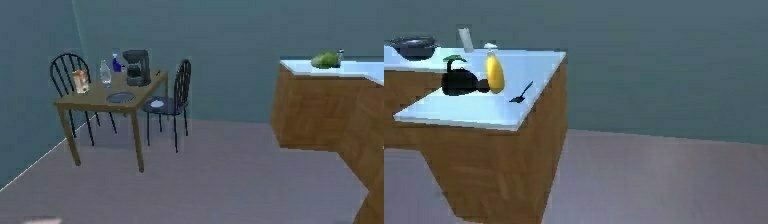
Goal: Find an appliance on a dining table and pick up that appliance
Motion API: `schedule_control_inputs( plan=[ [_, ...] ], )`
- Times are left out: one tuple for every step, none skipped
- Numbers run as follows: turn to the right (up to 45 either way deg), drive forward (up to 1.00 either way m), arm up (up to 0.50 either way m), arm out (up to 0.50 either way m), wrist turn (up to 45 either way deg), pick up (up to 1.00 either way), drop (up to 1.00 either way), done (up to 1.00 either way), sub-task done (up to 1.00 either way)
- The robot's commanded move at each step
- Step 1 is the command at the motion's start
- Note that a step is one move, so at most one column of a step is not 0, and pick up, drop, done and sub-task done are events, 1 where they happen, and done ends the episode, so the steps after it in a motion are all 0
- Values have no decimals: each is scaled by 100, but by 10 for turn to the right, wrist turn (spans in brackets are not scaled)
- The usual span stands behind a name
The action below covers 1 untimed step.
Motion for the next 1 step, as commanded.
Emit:
schedule_control_inputs(
  plan=[
    [60,0,0,0,0,0,0,0,0]
  ],
)
